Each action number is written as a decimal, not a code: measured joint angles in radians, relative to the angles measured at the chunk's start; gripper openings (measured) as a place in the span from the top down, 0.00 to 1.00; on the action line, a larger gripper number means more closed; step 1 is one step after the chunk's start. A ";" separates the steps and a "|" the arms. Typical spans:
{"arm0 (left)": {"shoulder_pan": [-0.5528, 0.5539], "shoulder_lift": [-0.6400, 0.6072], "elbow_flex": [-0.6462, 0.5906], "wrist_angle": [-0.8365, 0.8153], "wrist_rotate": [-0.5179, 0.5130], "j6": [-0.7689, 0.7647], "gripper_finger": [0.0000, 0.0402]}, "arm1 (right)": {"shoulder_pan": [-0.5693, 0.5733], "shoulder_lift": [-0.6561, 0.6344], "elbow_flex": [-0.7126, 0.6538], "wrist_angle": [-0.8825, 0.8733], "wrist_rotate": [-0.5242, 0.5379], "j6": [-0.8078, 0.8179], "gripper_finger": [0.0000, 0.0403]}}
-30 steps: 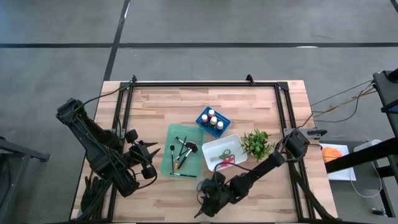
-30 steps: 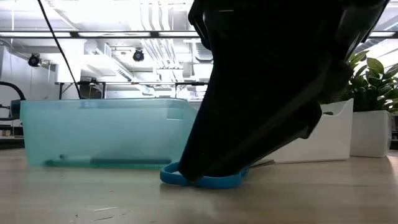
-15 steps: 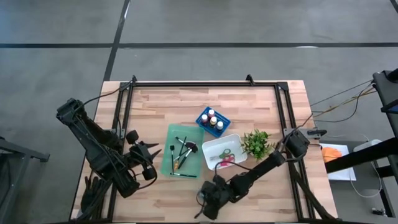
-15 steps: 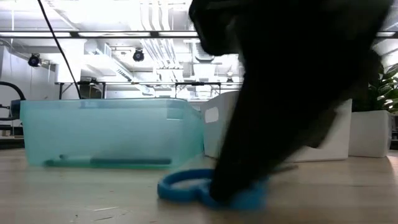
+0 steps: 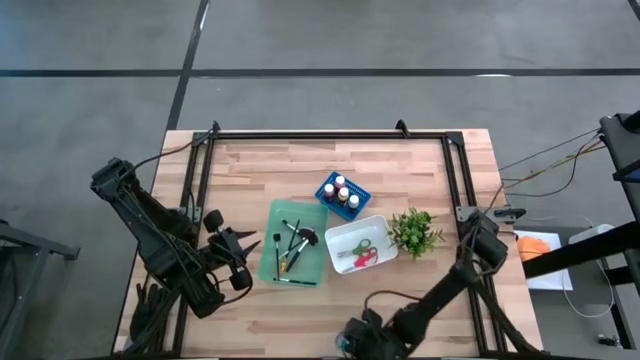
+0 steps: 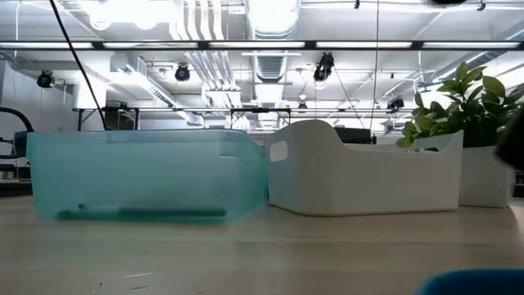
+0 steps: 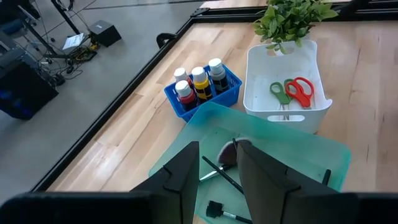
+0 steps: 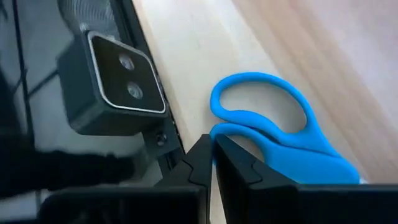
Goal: Pick & Place Paint Supplies
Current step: Put the blue scissors into the white bin
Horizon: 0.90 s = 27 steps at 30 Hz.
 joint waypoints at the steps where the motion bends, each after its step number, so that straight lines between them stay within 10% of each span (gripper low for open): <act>1: 0.000 0.000 0.000 0.002 0.000 0.000 0.71 | 0.012 -0.005 -0.001 -0.004 0.039 0.022 0.97; 10: 0.000 0.000 0.000 0.019 0.000 0.000 0.71 | 0.068 -0.115 0.000 -0.159 0.326 0.142 0.97; 17: -0.001 0.000 0.000 0.032 0.000 0.000 0.71 | 0.052 -0.127 -0.002 -0.227 0.289 0.146 0.91; 27: 0.000 0.000 0.000 0.042 0.000 0.000 0.71 | 0.025 -0.099 -0.002 -0.217 0.254 0.157 0.57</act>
